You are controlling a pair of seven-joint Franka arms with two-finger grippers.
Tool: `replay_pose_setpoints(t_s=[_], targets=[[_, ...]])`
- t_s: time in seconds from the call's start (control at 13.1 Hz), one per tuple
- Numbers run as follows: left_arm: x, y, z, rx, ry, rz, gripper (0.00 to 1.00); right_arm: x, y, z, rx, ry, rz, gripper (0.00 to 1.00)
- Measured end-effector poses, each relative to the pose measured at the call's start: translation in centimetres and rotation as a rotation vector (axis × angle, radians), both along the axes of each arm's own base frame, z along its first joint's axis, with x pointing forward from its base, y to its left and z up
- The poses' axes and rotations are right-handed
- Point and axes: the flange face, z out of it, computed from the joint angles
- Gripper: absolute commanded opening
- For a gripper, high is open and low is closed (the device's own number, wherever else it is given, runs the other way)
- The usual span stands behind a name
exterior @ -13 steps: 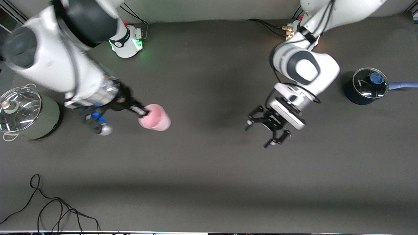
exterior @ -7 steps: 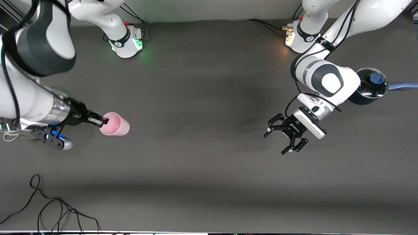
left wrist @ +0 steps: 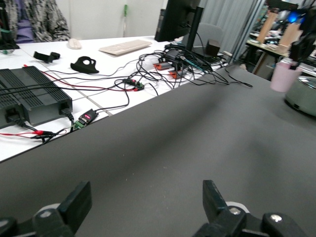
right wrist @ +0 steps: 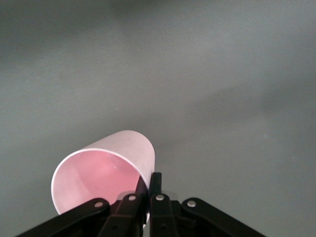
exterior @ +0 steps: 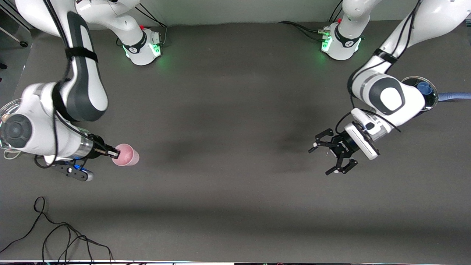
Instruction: Transfer pink cup from left to right arm
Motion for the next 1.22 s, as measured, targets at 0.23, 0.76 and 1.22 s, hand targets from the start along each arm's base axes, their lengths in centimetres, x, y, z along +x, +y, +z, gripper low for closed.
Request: replay_pose_setpoints(t_s=[0.23,0.76,1.22], targets=[[0.8,2.8,-0.7,0.017,0.115,-0.113,1.00,-0.7,-2.5,-4.9,-0.015,-0.015,0.001,0.00],[1.4,9.7,4.4,0.159,0.441,-0.180,1.00,-2.8,-4.8,-13.0,-0.018,-0.030,0.010,0.00],[2.0,10.3,14.6,0.470,0.768,0.020,1.00,-2.7,-5.0,-14.9,-0.009,-0.019,0.006,1.00]])
